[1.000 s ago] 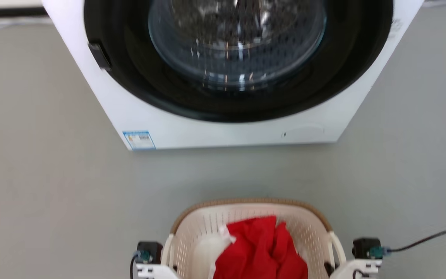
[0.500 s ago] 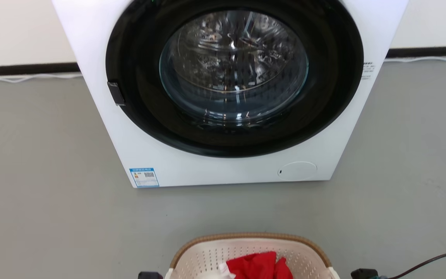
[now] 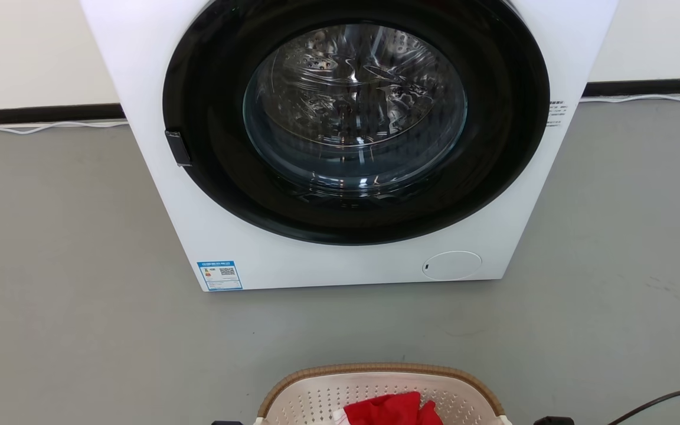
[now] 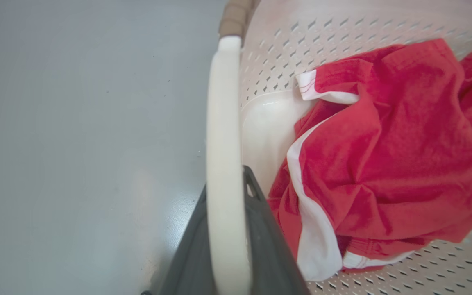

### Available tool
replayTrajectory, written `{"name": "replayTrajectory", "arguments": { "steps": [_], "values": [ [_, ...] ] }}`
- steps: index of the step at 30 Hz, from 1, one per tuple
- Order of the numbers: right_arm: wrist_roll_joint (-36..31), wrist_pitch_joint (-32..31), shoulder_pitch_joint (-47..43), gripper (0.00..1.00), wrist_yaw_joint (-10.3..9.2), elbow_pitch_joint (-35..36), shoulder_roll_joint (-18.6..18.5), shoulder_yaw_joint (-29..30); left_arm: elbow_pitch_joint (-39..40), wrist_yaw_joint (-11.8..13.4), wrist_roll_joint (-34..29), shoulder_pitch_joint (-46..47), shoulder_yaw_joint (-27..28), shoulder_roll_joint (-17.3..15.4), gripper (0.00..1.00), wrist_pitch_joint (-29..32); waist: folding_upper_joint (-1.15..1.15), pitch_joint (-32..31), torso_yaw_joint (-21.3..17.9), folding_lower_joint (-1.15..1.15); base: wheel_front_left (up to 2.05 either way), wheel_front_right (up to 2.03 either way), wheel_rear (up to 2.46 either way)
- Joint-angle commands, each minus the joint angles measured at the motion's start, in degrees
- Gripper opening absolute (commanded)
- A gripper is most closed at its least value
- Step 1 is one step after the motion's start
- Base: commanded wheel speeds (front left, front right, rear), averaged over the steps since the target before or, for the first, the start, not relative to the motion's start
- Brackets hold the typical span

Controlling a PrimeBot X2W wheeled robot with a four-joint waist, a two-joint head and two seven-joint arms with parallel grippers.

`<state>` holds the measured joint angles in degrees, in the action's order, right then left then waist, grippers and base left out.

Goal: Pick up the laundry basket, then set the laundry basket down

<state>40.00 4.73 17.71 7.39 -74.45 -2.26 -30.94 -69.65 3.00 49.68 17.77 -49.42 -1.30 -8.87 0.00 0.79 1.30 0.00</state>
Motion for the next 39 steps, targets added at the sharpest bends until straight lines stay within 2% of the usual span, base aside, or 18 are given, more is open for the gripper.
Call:
{"name": "replayTrajectory", "arguments": {
  "steps": [1, 24, 32, 39],
  "values": [
    [0.21, 0.86, 0.79, 0.0, 0.1, 0.5, -0.62, -1.11, -0.09, 0.7, 0.48, 1.25, 0.91, -1.58, 0.0, -1.02, 0.0, 0.03, -0.01, 0.0, 0.0, 0.0, 0.0],
    [0.9, 1.46, 2.49, 0.0, 0.1, 0.5, -0.62, -1.51, -0.53, 0.98, 3.23, 3.01, -1.59, -1.58, 0.0, -1.93, 0.0, 1.53, -0.37, 0.0, 0.0, 0.0, 0.0],
    [0.77, 2.54, 7.16, 0.0, 0.1, 0.5, -0.62, -1.71, -0.75, 1.27, 3.68, 7.16, -1.71, -1.58, 0.0, -3.32, 0.0, 5.52, -0.58, 0.0, 0.0, 0.0, 0.0],
    [-0.23, 3.55, 13.69, 0.0, 0.1, 0.5, -0.62, -0.68, -1.14, 1.45, 3.81, 13.56, -0.99, -1.58, 0.0, -4.67, 0.0, 12.19, -0.64, 0.0, 0.0, 0.0, 0.0]
  ]
}}
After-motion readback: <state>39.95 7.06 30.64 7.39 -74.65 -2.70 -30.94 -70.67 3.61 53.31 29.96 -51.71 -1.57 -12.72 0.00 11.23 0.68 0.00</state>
